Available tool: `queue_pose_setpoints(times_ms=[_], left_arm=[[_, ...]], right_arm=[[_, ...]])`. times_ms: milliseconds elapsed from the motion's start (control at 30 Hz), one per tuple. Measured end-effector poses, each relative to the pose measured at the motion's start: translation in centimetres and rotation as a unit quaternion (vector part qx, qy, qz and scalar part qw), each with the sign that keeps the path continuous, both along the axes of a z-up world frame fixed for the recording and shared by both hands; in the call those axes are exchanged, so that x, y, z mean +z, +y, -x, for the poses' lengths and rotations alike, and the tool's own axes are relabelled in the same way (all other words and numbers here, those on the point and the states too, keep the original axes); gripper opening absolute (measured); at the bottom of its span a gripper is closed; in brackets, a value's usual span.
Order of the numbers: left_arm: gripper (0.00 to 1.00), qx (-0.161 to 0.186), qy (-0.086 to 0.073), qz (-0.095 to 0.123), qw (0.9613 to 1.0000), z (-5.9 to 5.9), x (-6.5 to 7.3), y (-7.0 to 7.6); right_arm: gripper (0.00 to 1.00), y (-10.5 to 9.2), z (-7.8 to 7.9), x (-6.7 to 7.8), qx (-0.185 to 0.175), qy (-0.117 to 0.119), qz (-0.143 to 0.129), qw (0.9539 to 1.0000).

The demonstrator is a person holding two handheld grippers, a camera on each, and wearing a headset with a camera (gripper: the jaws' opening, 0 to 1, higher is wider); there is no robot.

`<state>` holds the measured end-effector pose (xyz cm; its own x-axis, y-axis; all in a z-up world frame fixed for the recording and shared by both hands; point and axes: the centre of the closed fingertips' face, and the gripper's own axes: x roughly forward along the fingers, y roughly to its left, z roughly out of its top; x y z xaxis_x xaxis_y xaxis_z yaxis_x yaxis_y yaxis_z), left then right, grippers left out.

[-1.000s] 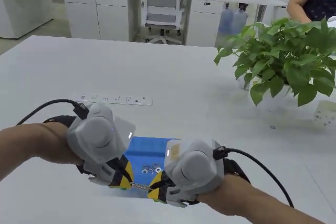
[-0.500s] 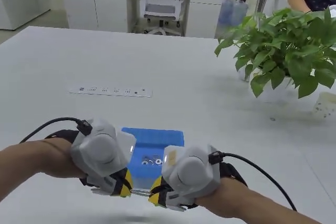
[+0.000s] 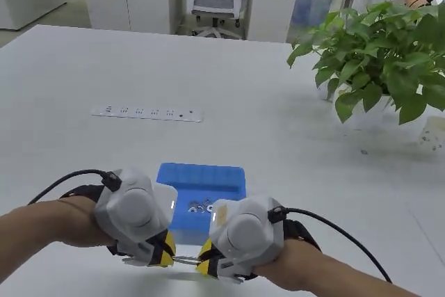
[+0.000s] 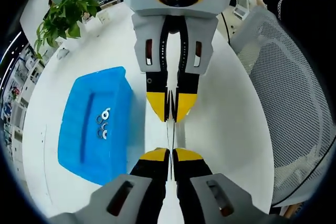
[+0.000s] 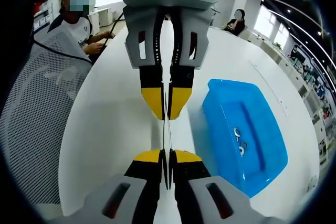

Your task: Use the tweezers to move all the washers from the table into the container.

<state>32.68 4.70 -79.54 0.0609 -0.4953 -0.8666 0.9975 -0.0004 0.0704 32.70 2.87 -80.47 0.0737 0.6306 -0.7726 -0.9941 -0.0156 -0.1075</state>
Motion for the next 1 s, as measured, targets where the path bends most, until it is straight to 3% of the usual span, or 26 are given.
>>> queue_pose_setpoints(times_ms=[500,1000], left_arm=[[0.08,0.004,0.017,0.003,0.9998,0.6,-1.2,-0.2],[0.08,0.009,0.025,-0.001,0.9996,0.8,-1.7,-0.2]], right_arm=[[0.11,-0.3,0.2,-1.1,0.000,0.008,0.009,0.9999],[0.13,-0.5,0.1,-1.2,-0.014,0.028,-0.002,0.9995]])
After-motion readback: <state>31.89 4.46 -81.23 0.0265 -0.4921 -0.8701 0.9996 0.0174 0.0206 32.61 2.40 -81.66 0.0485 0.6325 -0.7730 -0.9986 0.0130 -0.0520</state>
